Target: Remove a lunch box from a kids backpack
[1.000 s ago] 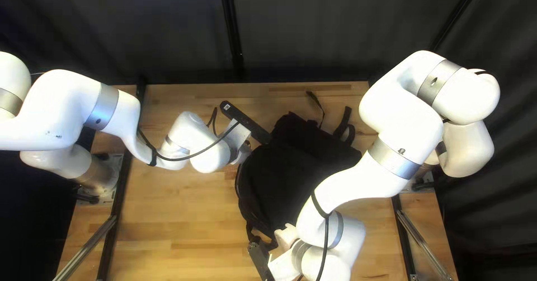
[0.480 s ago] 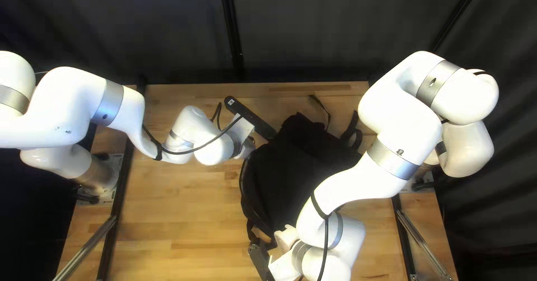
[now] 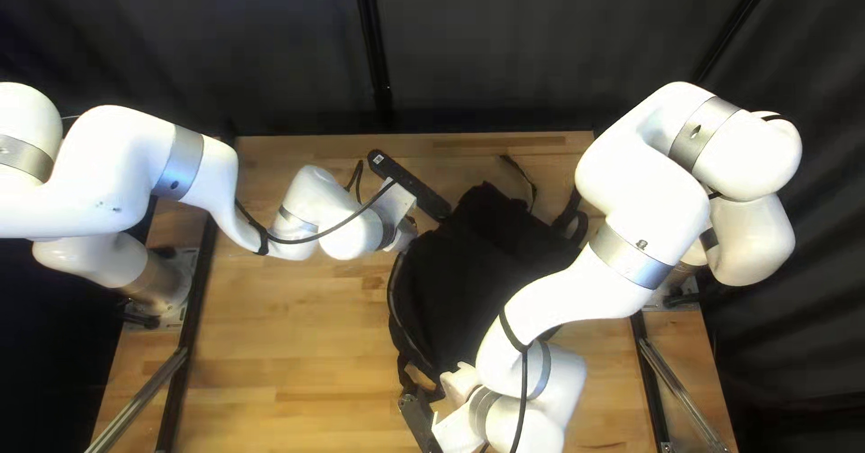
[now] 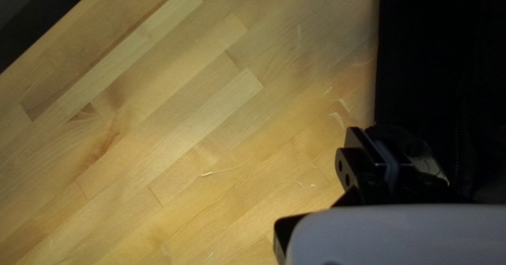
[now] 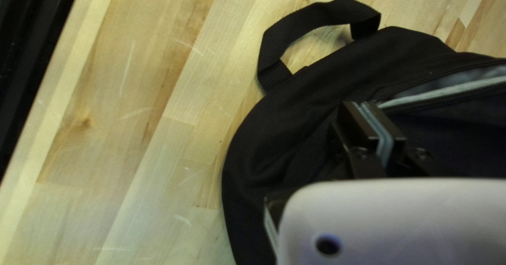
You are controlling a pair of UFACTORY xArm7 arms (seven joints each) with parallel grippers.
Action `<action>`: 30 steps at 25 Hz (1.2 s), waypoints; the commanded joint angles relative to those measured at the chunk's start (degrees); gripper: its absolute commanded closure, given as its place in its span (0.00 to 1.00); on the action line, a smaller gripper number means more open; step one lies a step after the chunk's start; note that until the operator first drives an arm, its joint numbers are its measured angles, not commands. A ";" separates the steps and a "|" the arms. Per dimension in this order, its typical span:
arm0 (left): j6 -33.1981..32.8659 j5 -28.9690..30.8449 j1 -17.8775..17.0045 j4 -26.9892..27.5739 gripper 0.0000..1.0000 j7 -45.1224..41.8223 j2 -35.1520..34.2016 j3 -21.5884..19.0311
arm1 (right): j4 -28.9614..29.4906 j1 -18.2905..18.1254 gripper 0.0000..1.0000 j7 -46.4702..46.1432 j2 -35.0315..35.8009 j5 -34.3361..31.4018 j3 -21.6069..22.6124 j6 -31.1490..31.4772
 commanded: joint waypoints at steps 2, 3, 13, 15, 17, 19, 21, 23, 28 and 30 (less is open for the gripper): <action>4.96 2.32 -2.80 -6.85 0.00 -4.23 -7.86 -2.51 | -0.77 -0.26 1.00 -0.51 -1.74 1.08 0.38 1.00; 5.92 2.61 -3.34 -8.13 0.00 -5.23 -9.22 -3.15 | -0.96 -0.36 1.00 -0.64 -2.14 1.34 0.42 1.23; 12.24 4.16 -10.74 -13.00 0.00 -21.17 -11.04 -12.26 | -5.24 -3.23 1.00 -4.29 -6.41 3.24 0.45 -1.12; 12.50 4.66 -11.53 -13.23 0.00 -23.41 -10.46 -13.15 | -6.88 -4.41 0.31 -7.00 -8.20 4.93 0.59 -2.17; 12.90 4.83 -12.18 -13.81 0.00 -25.00 -10.60 -13.86 | -7.38 -4.73 0.00 -9.14 -9.77 6.91 1.00 -1.54; 13.25 5.00 -12.59 -14.30 0.00 -26.15 -10.77 -14.35 | -7.51 -4.61 0.00 -10.52 -11.11 8.66 1.50 -0.24; 13.44 5.10 -12.92 -14.57 0.00 -27.03 -10.77 -14.72 | -7.60 -4.13 0.00 -10.59 -11.87 9.88 2.02 1.25; 13.58 5.13 -13.15 -14.40 0.00 -27.48 -10.56 -14.98 | -7.86 -3.74 0.00 -10.03 -12.01 10.69 2.43 2.12; 14.51 4.55 -13.85 -13.37 0.00 -27.60 -9.95 -15.71 | -9.52 -3.08 0.00 -8.33 -12.41 12.43 3.16 2.92; 14.92 4.31 -14.09 -12.94 0.00 -27.60 -9.69 -15.95 | -9.99 -3.24 0.00 -8.34 -12.58 12.96 3.13 2.84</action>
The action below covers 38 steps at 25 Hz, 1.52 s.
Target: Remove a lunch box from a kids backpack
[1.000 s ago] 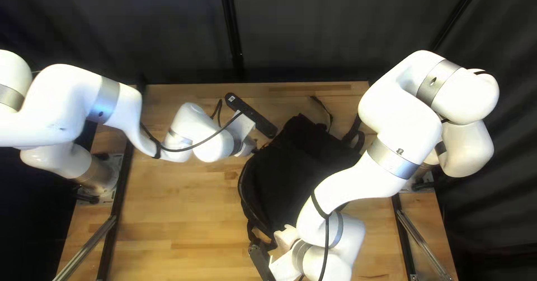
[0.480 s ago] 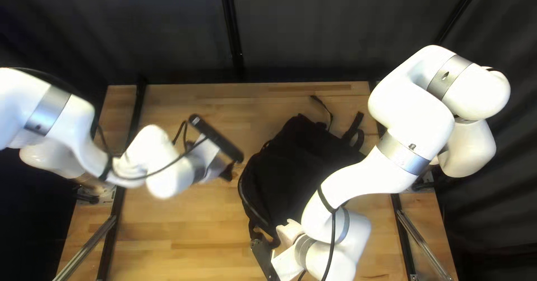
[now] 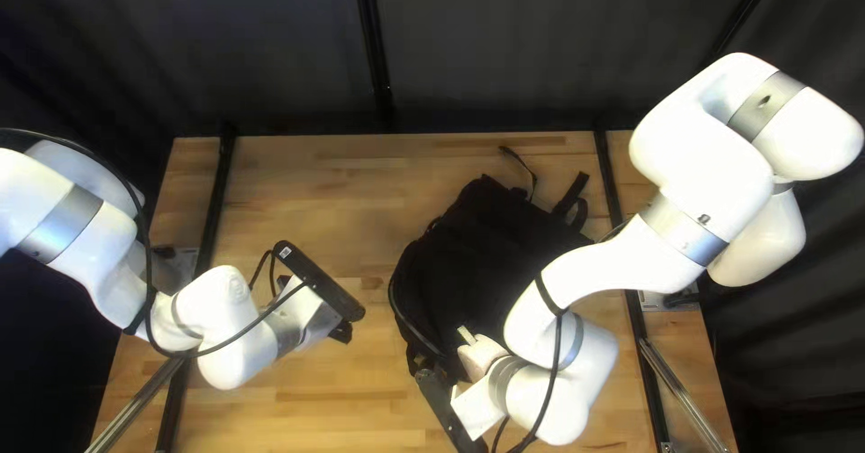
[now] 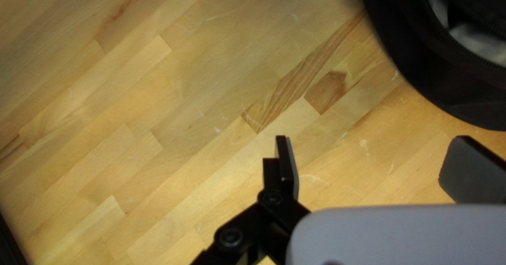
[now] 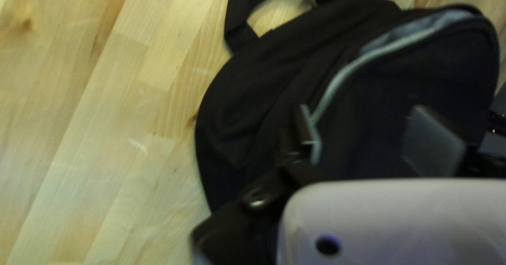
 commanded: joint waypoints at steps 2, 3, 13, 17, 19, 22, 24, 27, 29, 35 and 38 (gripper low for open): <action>0.83 -0.46 -0.51 0.95 0.00 -0.07 0.65 -0.53 | -1.17 -0.24 0.00 0.31 -0.27 1.07 -0.03 -0.11; 0.94 -0.49 -0.57 1.19 0.00 -0.11 0.88 -0.60 | -1.67 -0.42 0.00 0.47 -0.29 1.06 -0.17 -0.44; 0.72 -0.34 -0.65 1.42 0.00 -0.24 1.41 -0.67 | -2.01 -0.85 1.00 -0.10 -0.97 1.12 -0.41 -0.45; 0.38 -0.07 -0.67 1.24 0.00 -0.85 1.67 -0.70 | -2.69 -1.29 1.00 -0.49 -1.22 1.04 -0.73 -1.06; 0.33 -0.08 -0.69 1.21 0.00 -0.98 1.76 -0.72 | -2.19 -1.37 1.00 -1.27 -1.74 1.56 -0.69 -0.27; 0.18 -0.03 -0.66 1.35 0.00 -0.94 1.89 -0.69 | -1.44 -1.39 1.00 -2.49 -3.14 2.46 -0.57 1.44; -0.08 0.12 -0.56 1.53 0.00 -0.87 2.10 -0.58 | -1.13 -1.63 1.00 -3.10 -4.29 3.05 -0.75 2.78; -0.64 0.35 -0.31 1.67 0.00 -0.52 2.22 -0.33 | -1.51 -2.17 1.00 -2.78 -5.89 3.67 -1.23 3.71; -1.06 0.44 -0.12 1.70 0.00 -0.11 2.12 -0.14 | -2.33 -2.80 1.00 -2.05 -8.10 4.67 -1.85 4.32; -2.70 1.32 0.63 2.56 0.00 1.09 2.68 0.61 | -3.39 -4.13 1.00 1.15 -14.56 8.29 -3.47 7.68; -3.23 1.53 0.78 2.45 0.00 1.24 2.60 0.77 | -3.68 -4.58 1.00 3.77 -16.65 9.54 -3.85 9.49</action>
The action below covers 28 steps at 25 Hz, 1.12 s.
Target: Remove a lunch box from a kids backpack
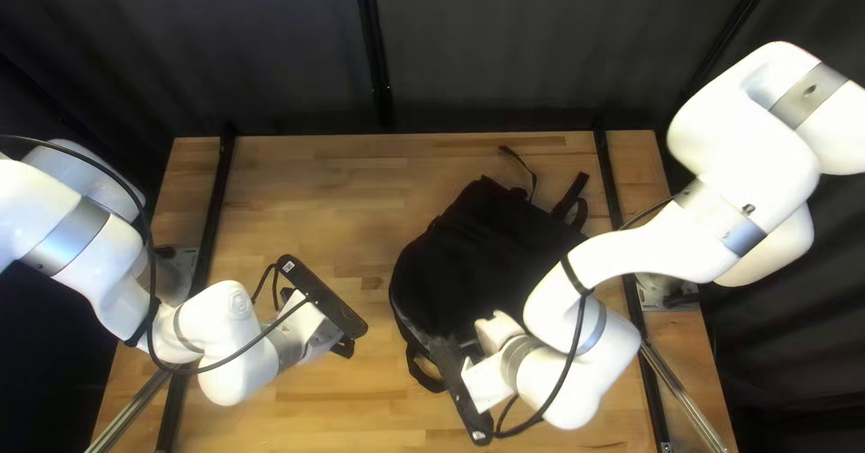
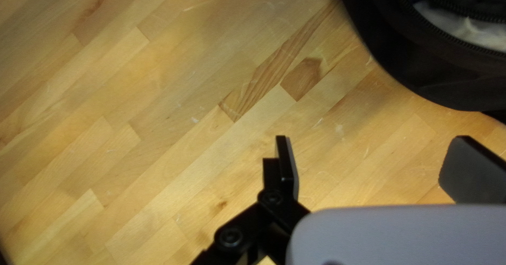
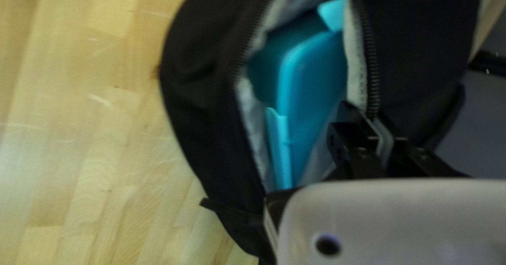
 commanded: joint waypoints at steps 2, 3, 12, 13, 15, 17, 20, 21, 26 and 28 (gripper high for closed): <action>-0.72 0.32 0.21 -0.11 0.00 0.13 0.01 0.21 | -1.43 -1.10 1.00 4.42 -3.69 2.33 -1.18 2.11; -0.83 0.36 0.21 -0.13 0.00 0.07 0.07 0.21 | -2.24 -1.40 1.00 4.95 -4.30 2.78 -1.64 1.68; -1.65 1.00 0.24 0.29 0.00 -0.26 0.75 0.24 | -8.42 -2.57 1.00 9.08 -10.65 6.74 -4.55 -0.65; -1.80 1.09 0.28 0.41 0.00 -0.24 0.93 0.27 | -9.23 -2.67 1.00 9.59 -11.29 7.19 -4.85 -0.96; -2.08 1.24 0.29 0.47 0.00 -0.31 1.13 0.29 | -11.28 -2.80 1.00 10.71 -12.78 8.12 -5.47 -1.77; -2.26 1.34 0.27 0.47 0.00 -0.44 1.26 0.27 | -13.26 -2.89 1.00 12.02 -14.25 9.19 -5.97 -2.15; -2.50 1.64 0.26 0.45 0.00 -0.74 1.41 0.27 | -15.36 -3.19 1.00 13.89 -15.57 10.23 -6.47 -2.24; -2.55 1.70 0.26 0.46 0.00 -0.80 1.44 0.27 | -16.01 -3.26 1.00 14.43 -16.00 10.55 -6.62 -2.26; -2.81 1.84 0.33 0.64 0.00 -0.81 1.62 0.34 | -18.41 -3.04 1.00 15.84 -18.58 12.29 -7.22 -1.79; -2.95 1.92 0.41 0.67 0.00 -0.71 1.64 0.41 | -19.54 -2.90 1.00 16.03 -19.98 12.98 -7.62 -1.57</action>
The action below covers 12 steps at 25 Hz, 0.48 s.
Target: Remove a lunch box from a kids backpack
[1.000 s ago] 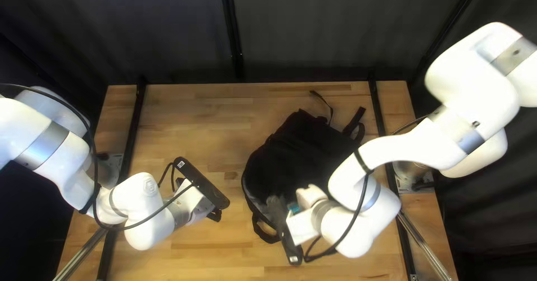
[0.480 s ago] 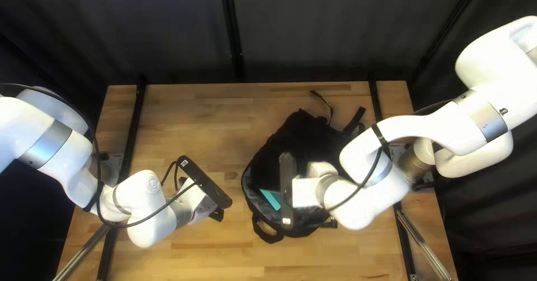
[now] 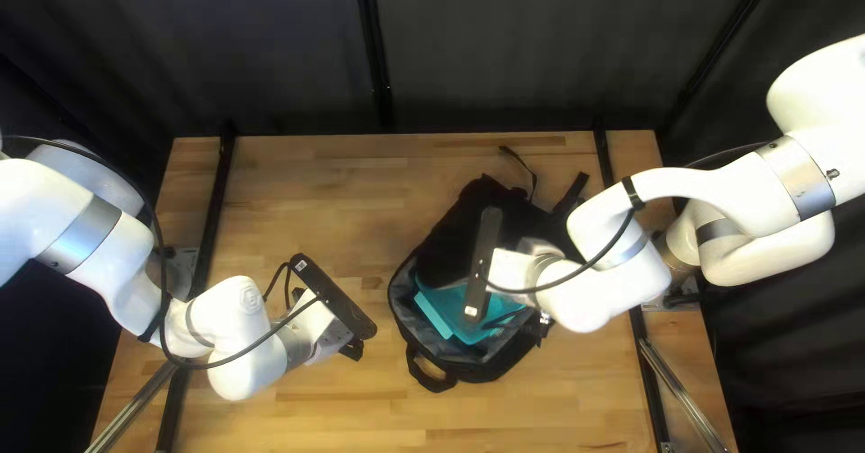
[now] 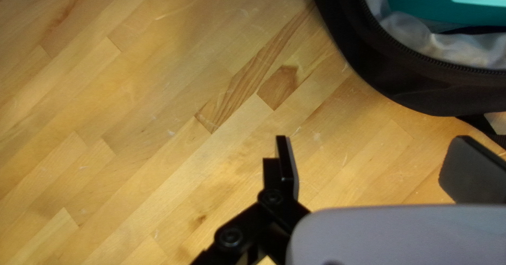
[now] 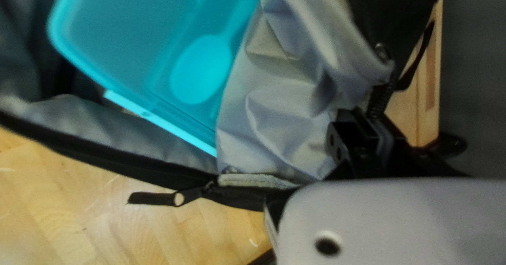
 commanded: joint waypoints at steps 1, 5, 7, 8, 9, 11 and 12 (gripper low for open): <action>-0.16 0.11 0.09 0.10 0.00 0.10 0.08 0.08 | -2.14 0.28 1.00 0.61 -2.58 1.39 -0.72 0.53; -0.26 0.09 0.11 0.08 0.00 0.12 0.18 0.10 | -4.61 0.99 1.00 0.56 -6.78 3.08 -1.61 2.71; -0.26 0.05 0.10 0.03 0.00 0.09 0.17 0.09 | -5.34 0.94 1.00 0.60 -7.81 3.31 -1.87 3.57; -0.26 0.04 0.09 0.02 0.00 0.08 0.17 0.08 | -5.80 0.79 1.00 0.61 -8.07 3.31 -2.09 3.60; -0.32 0.09 0.10 -0.02 0.00 -0.04 0.20 0.09 | -6.24 0.63 1.00 0.63 -8.22 3.30 -2.32 3.55; -0.39 0.17 0.10 -0.05 0.00 -0.18 0.30 0.09 | -7.14 0.40 1.00 0.73 -8.51 3.34 -2.72 3.29; -0.48 0.29 0.09 -0.17 0.00 -0.42 0.34 0.09 | -7.91 0.09 1.00 0.71 -8.53 3.34 -3.21 2.71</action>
